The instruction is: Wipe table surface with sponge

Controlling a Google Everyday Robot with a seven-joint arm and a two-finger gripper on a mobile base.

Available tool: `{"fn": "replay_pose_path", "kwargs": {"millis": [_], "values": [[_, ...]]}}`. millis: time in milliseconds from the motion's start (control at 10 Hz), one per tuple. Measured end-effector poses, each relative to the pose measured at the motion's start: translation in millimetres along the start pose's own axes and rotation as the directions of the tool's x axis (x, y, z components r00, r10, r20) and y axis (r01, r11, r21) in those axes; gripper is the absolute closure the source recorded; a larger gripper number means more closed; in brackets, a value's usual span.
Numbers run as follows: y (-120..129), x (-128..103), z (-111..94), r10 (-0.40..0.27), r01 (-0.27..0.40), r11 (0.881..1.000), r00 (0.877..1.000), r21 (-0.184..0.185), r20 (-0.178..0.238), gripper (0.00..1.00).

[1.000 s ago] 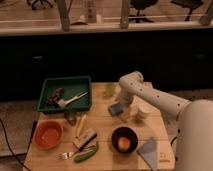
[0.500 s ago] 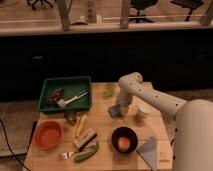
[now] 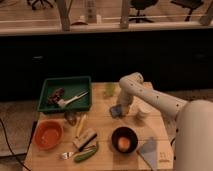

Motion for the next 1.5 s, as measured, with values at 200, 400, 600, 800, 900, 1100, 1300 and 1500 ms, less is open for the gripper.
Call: {"fn": "replay_pose_path", "kwargs": {"millis": [200, 400, 600, 800, 900, 1100, 1300, 1500], "values": [[-4, 8, -3, 0.011, -0.011, 1.0, 1.0, 0.018, -0.011, 1.0], [-14, 10, -6, 0.009, -0.008, 0.999, 1.0, 0.035, -0.008, 1.0], [-27, 3, -7, -0.018, 0.018, 0.999, 1.0, 0.046, 0.003, 1.0], [-36, -19, -5, -0.083, 0.082, 0.996, 0.996, 0.048, 0.026, 1.0], [-34, -28, -6, -0.116, 0.114, 0.992, 0.993, 0.046, 0.036, 1.0], [-20, -46, -13, -0.184, 0.182, 0.982, 0.981, 0.04, 0.057, 1.0], [2, -52, -20, -0.219, 0.218, 0.976, 0.974, 0.024, 0.059, 1.0], [22, -46, -25, -0.214, 0.214, 0.977, 0.976, 0.016, 0.034, 1.0]]}}
